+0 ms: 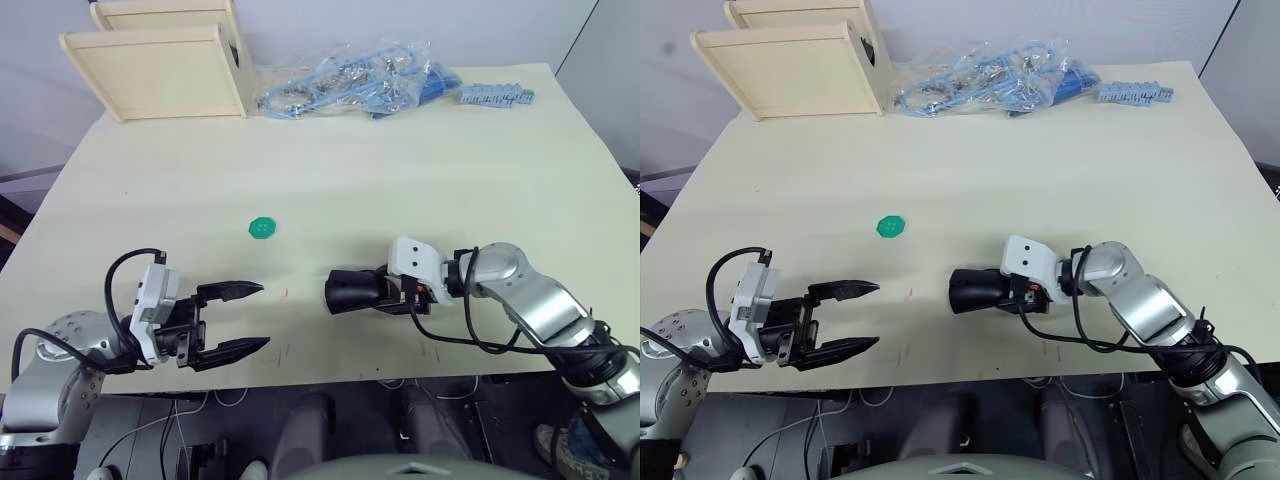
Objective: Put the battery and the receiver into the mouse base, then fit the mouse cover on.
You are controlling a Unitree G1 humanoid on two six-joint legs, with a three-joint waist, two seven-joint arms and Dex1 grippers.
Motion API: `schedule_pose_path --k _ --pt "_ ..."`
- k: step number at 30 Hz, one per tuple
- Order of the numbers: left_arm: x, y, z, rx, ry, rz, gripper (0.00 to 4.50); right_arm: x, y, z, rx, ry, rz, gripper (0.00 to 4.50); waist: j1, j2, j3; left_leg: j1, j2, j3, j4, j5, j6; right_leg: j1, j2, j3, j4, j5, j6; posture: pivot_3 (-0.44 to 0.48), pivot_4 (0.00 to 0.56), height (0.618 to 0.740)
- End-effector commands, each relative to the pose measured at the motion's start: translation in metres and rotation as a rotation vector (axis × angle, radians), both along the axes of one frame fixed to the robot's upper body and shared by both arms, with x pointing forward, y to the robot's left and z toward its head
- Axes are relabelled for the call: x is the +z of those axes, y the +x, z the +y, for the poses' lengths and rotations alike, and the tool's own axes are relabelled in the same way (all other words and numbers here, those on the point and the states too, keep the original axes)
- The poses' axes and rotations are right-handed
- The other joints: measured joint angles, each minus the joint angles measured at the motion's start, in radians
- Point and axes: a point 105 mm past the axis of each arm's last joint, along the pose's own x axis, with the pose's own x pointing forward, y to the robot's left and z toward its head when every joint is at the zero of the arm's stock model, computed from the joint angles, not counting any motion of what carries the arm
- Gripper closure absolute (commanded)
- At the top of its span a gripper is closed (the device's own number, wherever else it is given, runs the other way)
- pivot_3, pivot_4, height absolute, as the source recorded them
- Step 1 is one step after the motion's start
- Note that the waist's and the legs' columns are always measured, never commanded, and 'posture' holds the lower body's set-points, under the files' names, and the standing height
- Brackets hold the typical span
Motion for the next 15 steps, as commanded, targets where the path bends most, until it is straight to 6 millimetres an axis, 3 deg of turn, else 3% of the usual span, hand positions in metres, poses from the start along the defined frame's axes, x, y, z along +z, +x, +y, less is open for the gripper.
schedule_pose_path --k 1,9,15 --pt "0.006 0.001 0.002 0.005 0.005 -0.029 0.0 0.026 -0.003 0.006 0.094 -0.024 -0.062 2.08 -0.002 0.0 0.0 0.0 0.0 0.0 0.0 0.0 0.0 0.0 0.0 0.0 0.0 0.0 0.0 0.0 0.15 0.74" --pt "0.006 0.0 0.001 0.001 0.005 -0.029 0.0 0.04 0.008 0.005 0.177 -0.208 -0.094 2.08 0.0 0.0 0.0 0.0 0.0 0.0 0.0 0.0 0.0 0.0 0.0 -0.001 0.0 0.0 0.0 0.0 0.15 0.74" --pt "0.005 0.0 0.0 0.004 0.003 -0.03 0.0 0.037 0.013 0.013 0.195 -0.276 -0.091 2.08 -0.001 0.0 0.0 0.0 0.0 0.0 0.0 0.0 0.0 0.0 0.0 0.0 0.0 0.0 0.0 0.0 0.15 0.74"
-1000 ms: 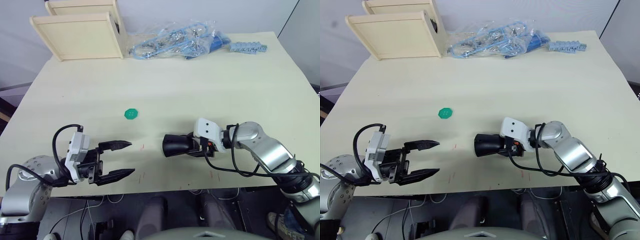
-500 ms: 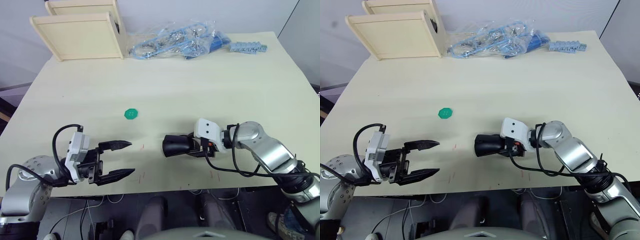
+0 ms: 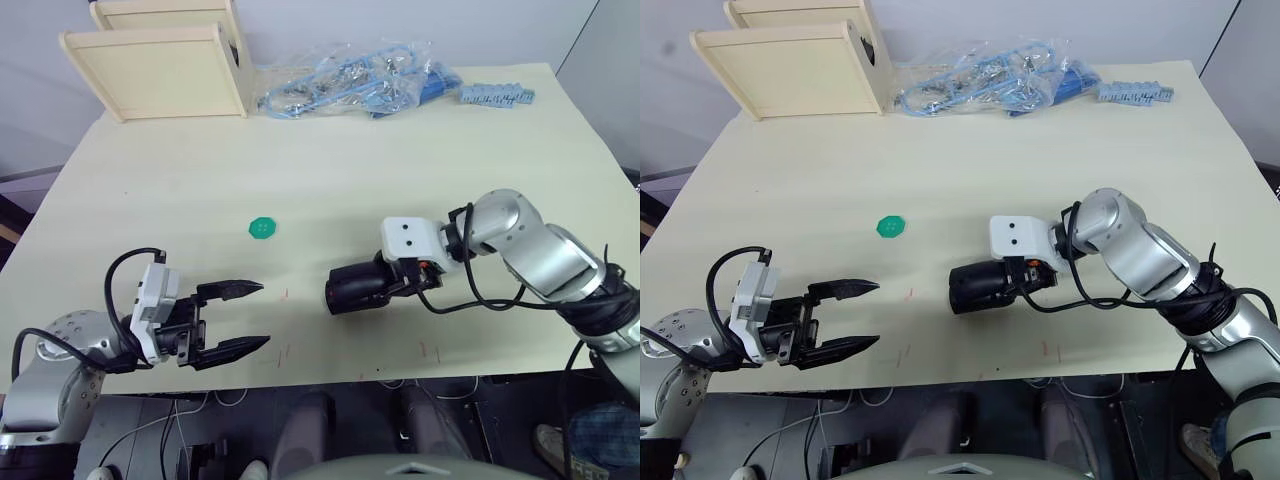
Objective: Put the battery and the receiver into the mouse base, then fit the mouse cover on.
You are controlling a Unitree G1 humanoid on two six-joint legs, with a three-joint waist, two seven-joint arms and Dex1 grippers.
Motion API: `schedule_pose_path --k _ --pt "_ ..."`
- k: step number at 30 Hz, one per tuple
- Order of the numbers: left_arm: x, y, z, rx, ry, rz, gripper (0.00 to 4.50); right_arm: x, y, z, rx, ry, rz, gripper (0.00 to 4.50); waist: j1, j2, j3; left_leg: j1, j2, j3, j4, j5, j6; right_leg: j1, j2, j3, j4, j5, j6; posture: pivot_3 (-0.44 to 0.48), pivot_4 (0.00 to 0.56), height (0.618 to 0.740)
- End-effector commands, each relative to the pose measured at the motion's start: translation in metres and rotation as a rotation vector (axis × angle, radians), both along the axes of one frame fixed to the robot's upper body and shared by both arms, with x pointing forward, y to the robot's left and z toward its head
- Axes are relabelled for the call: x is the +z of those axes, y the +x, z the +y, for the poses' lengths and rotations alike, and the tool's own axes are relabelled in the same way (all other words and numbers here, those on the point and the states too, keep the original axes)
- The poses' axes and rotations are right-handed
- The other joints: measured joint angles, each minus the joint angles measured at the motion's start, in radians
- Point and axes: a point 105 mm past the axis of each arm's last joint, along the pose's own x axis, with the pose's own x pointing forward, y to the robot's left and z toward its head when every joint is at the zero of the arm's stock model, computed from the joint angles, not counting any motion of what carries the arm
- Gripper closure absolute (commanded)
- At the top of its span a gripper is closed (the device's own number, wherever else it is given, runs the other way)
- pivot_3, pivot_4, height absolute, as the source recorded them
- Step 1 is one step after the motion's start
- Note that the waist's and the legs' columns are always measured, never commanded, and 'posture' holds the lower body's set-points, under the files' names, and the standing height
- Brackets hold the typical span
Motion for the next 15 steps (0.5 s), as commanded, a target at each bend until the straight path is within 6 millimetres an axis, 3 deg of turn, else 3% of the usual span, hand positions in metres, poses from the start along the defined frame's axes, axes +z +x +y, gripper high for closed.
schedule_pose_path --k 1,15 --pt "0.005 -0.001 0.0 -0.003 0.003 -0.029 0.0 0.0 0.003 0.005 0.002 -0.023 -0.021 2.08 0.0 0.0 0.0 0.0 0.0 0.0 0.0 0.0 0.0 0.0 0.0 0.0 0.0 0.0 0.0 0.0 0.15 0.74" --pt "0.004 -0.002 -0.001 -0.001 0.002 -0.026 0.0 -0.013 0.004 0.007 -0.018 -0.055 0.004 2.08 0.0 0.0 0.0 0.0 0.0 0.0 0.0 0.0 0.0 0.0 0.0 0.0 0.0 0.0 0.0 0.0 0.15 0.74"
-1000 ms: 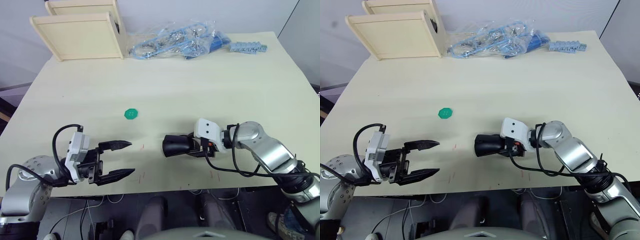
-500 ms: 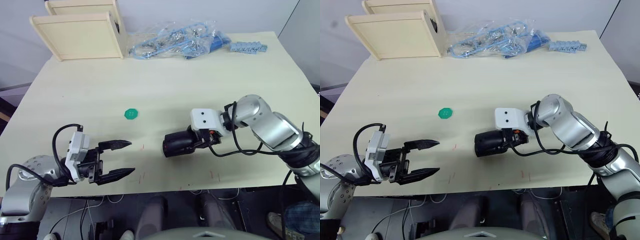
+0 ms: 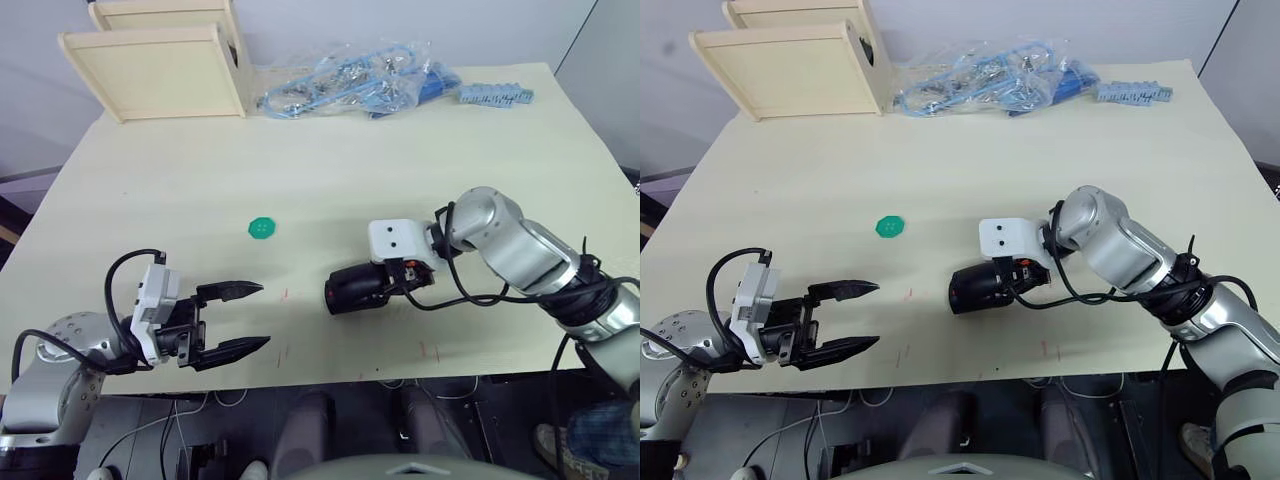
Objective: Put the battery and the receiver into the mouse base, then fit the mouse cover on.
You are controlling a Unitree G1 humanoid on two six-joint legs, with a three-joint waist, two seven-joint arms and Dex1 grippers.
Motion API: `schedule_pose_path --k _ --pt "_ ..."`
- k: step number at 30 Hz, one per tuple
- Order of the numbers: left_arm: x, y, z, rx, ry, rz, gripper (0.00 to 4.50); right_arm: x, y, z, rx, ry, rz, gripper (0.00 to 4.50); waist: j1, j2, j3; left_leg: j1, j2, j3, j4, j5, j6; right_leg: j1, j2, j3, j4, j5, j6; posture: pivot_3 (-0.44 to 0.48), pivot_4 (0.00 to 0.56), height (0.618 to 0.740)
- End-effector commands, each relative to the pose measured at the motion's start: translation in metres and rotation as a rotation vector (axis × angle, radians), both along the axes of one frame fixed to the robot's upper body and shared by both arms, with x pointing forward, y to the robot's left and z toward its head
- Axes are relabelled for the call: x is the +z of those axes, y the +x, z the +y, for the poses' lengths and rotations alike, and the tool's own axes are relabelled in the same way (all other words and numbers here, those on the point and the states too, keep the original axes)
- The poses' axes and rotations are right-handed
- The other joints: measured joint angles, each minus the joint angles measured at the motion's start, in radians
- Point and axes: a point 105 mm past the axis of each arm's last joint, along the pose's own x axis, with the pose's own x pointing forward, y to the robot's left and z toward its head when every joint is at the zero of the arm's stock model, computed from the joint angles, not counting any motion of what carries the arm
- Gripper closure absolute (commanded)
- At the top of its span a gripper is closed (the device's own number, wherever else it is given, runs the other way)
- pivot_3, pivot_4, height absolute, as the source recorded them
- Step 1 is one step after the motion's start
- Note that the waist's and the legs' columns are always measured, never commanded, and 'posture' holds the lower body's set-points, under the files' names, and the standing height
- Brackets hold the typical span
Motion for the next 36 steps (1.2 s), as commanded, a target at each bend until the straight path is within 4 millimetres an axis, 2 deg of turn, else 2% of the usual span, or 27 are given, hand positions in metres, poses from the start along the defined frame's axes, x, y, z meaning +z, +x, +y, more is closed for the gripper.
schedule_pose_path --k 1,16,36 --pt "0.005 -0.001 -0.001 -0.008 0.002 -0.029 0.0 0.003 -0.002 0.002 0.01 0.001 -0.014 2.08 0.0 0.0 0.0 0.0 0.0 0.0 0.0 0.0 0.0 0.0 0.0 0.0 0.0 0.0 0.0 0.0 0.15 0.74" --pt "0.003 -0.003 -0.002 -0.009 0.0 -0.024 0.0 -0.008 0.004 0.007 -0.033 -0.024 0.011 2.08 0.0 0.0 0.0 0.001 0.0 0.0 0.0 0.0 0.0 0.0 0.0 0.0 0.0 0.0 0.0 0.0 0.15 0.74" --pt "-0.002 -0.005 -0.004 -0.015 -0.007 -0.02 0.0 -0.006 0.006 0.016 -0.024 -0.049 0.02 2.08 -0.005 0.0 0.0 0.002 0.001 0.0 0.0 0.0 -0.001 0.0 0.001 0.0 0.001 0.001 -0.002 0.0 0.15 0.74"
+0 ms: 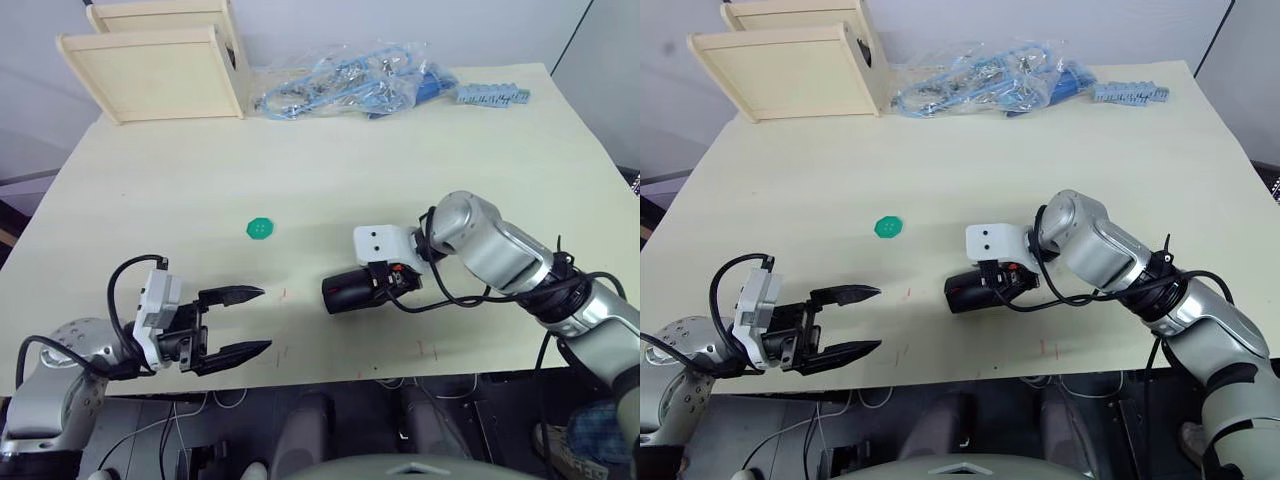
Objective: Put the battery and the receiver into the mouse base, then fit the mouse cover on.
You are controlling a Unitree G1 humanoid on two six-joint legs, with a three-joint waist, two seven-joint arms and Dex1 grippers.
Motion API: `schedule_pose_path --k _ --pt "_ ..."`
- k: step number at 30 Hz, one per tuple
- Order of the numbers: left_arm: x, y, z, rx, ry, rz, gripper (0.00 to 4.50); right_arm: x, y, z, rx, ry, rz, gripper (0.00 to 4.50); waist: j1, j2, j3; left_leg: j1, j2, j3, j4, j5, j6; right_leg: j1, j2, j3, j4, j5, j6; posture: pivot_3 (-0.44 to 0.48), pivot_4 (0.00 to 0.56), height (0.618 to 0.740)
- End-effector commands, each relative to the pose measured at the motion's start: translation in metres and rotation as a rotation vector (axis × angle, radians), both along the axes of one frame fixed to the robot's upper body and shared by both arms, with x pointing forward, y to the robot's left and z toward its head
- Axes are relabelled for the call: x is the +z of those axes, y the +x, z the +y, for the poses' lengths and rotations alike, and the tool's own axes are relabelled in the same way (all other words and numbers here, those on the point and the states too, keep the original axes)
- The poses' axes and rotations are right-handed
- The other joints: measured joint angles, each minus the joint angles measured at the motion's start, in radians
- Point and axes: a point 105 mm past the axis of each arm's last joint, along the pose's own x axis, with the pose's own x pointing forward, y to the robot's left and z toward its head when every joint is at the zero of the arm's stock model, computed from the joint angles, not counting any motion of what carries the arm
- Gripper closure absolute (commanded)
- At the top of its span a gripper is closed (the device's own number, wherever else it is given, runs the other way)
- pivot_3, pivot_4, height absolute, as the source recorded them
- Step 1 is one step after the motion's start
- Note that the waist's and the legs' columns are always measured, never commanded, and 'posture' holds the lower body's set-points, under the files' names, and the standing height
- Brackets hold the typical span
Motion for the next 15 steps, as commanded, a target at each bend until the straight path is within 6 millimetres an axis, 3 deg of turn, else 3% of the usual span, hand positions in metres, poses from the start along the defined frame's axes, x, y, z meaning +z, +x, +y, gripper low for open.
schedule_pose_path --k 1,15 --pt "0.0035 -0.0011 -0.0029 -0.015 0.007 -0.033 0.0 0.0017 0.004 0.0023 -0.004 -0.017 -0.026 2.08 -0.001 0.0 0.0 0.0 0.0 0.0 0.0 0.0 0.0 0.0 0.0 0.0 0.0 0.0 0.0 0.0 0.15 0.74" --pt "0.0026 -0.0006 -0.0058 -0.017 0.001 -0.035 0.0 -0.0002 0.0037 0.0074 -0.034 -0.036 0.03 2.08 -0.001 0.0 0.0 0.001 0.001 0.0 0.0 0.0 0.0 0.0 0.001 0.0 0.0 0.0 -0.001 0.0 0.15 0.74"
